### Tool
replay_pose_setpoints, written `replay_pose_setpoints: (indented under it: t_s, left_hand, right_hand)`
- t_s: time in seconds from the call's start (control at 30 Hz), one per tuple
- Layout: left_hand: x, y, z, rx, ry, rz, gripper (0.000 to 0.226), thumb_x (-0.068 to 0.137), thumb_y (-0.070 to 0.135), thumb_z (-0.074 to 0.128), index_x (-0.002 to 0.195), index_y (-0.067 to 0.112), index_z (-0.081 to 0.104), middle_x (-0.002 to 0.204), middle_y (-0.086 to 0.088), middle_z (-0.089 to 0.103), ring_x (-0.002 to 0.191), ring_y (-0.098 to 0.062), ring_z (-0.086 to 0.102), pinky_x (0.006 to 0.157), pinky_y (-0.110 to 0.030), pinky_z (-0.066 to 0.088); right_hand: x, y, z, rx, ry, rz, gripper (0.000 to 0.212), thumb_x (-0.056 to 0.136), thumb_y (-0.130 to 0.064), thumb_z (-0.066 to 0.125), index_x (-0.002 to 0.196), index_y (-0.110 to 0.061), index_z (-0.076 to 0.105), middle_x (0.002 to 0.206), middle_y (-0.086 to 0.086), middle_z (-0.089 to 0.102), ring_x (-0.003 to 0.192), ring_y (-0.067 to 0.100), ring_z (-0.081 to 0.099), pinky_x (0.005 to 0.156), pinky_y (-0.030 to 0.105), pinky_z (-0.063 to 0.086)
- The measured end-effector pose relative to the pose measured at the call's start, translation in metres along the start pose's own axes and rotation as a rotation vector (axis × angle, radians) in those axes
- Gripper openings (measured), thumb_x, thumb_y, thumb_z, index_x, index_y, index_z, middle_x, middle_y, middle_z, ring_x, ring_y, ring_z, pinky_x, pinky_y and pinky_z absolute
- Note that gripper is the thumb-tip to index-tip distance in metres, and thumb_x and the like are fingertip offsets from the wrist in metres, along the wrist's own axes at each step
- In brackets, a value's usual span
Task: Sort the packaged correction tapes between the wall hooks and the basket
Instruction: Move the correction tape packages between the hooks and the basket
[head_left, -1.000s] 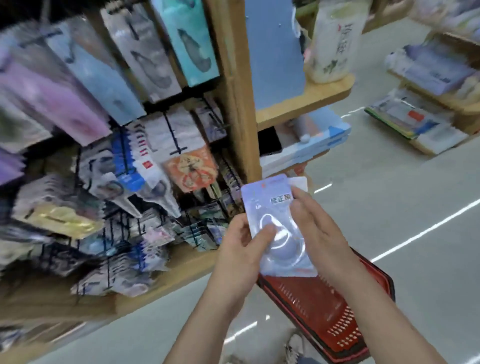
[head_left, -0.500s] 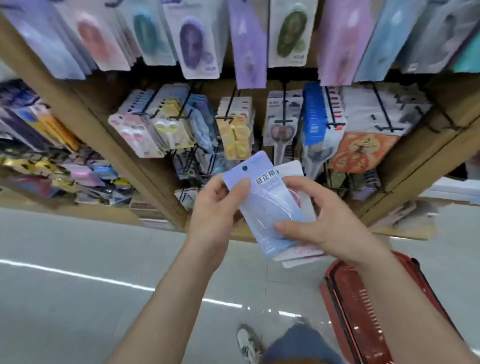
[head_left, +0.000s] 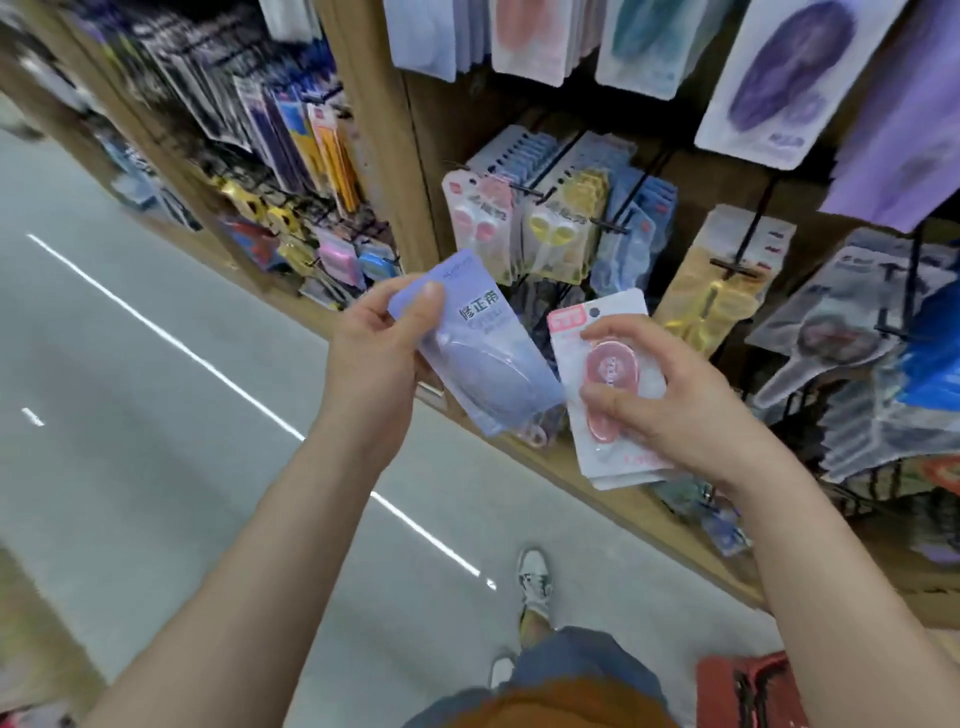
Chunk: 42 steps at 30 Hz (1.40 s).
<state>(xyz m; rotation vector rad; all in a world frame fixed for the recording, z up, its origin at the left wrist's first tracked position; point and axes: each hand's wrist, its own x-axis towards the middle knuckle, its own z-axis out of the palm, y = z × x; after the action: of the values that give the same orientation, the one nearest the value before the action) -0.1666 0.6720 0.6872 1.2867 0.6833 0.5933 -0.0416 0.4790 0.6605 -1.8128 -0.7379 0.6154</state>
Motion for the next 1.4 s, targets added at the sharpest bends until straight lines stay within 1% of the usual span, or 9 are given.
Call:
replay_pose_setpoints:
  t_s: [0.13,0.2,0.3,0.4,0.53,0.6,0.77,0.93,1.4]
  left_hand:
    - [0.033,0.009,-0.01,0.108,-0.023,0.012,0.016,0.098,0.012,0.057,0.084,0.016,0.064,0.072,0.005,0.067,0.065,-0.012,0.059,0.063,-0.028,0.046]
    - [0.048,0.012,-0.012,0.131,-0.04,0.003,0.014,0.097,0.013,0.06,0.084,0.016,0.064,0.078,0.0,0.066,0.07,-0.016,0.058,0.068,-0.033,0.046]
    - [0.068,0.019,-0.014,0.16,-0.032,0.032,0.011,0.09,0.014,0.068,0.08,0.018,0.067,0.078,-0.003,0.067,0.073,-0.02,0.06,0.07,-0.036,0.046]
    - [0.092,0.032,-0.016,0.176,-0.001,0.087,0.01,0.09,0.01,0.069,0.081,0.016,0.069,0.076,-0.001,0.071,0.071,-0.016,0.065,0.067,-0.031,0.054]
    - [0.133,0.053,-0.024,0.11,-0.029,0.143,0.004,0.091,0.01,0.067,0.089,0.009,0.07,0.082,-0.006,0.074,0.077,-0.021,0.071,0.07,-0.037,0.06]
    - [0.154,0.065,-0.029,0.072,-0.075,0.19,0.006,0.092,0.008,0.065,0.088,0.007,0.069,0.077,-0.002,0.074,0.073,-0.018,0.071,0.064,-0.033,0.057]
    - [0.2,0.098,-0.039,0.03,-0.222,0.269,0.005,0.092,0.008,0.065,0.089,0.007,0.068,0.078,-0.004,0.073,0.074,-0.019,0.07,0.064,-0.035,0.058]
    - [0.236,0.118,-0.036,0.013,-0.365,0.351,0.01,0.092,0.008,0.066,0.083,0.011,0.069,0.074,0.002,0.073,0.07,-0.013,0.068,0.064,-0.032,0.057]
    - [0.278,0.139,0.002,-0.119,-0.424,0.457,0.005,0.09,0.005,0.068,0.091,0.01,0.07,0.08,0.0,0.073,0.077,-0.015,0.066,0.071,-0.032,0.055]
  right_hand:
    - [0.048,-0.006,0.01,0.046,-0.003,-0.084,0.029,0.089,-0.016,0.07,0.099,-0.043,0.066,0.105,-0.021,0.062,0.093,-0.002,0.055,0.083,0.021,0.041]
    - [0.067,-0.015,0.018,0.064,-0.025,-0.12,0.023,0.087,-0.012,0.068,0.09,-0.035,0.07,0.105,-0.004,0.064,0.089,-0.006,0.056,0.08,0.012,0.04]
    - [0.094,-0.031,0.027,-0.005,-0.031,-0.177,0.034,0.092,-0.001,0.063,0.084,-0.034,0.067,0.101,-0.006,0.061,0.083,-0.014,0.053,0.073,0.001,0.036]
    - [0.123,-0.047,0.037,-0.037,-0.013,-0.236,0.021,0.096,-0.018,0.057,0.09,-0.036,0.067,0.096,-0.02,0.064,0.092,-0.01,0.054,0.079,0.003,0.036]
    - [0.155,-0.073,0.058,0.01,-0.005,-0.202,0.016,0.087,-0.045,0.07,0.09,-0.03,0.072,0.106,0.003,0.064,0.096,0.001,0.058,0.078,0.01,0.045]
    - [0.169,-0.084,0.069,-0.051,0.049,-0.183,0.016,0.078,-0.038,0.079,0.09,-0.029,0.073,0.113,0.007,0.055,0.094,-0.003,0.056,0.073,0.002,0.042]
    - [0.196,-0.108,0.094,-0.081,0.187,-0.172,0.005,0.085,-0.022,0.076,0.087,-0.027,0.075,0.098,0.005,0.056,0.085,0.004,0.054,0.067,0.004,0.04]
    - [0.214,-0.116,0.114,-0.078,0.402,-0.192,0.014,0.088,-0.031,0.07,0.075,-0.035,0.069,0.07,-0.007,0.06,0.093,0.023,0.049,0.077,0.028,0.04]
    - [0.222,-0.139,0.112,-0.154,0.6,-0.035,0.027,0.092,-0.027,0.067,0.073,-0.045,0.06,0.087,-0.011,0.053,0.093,0.008,0.043,0.073,0.001,0.031]
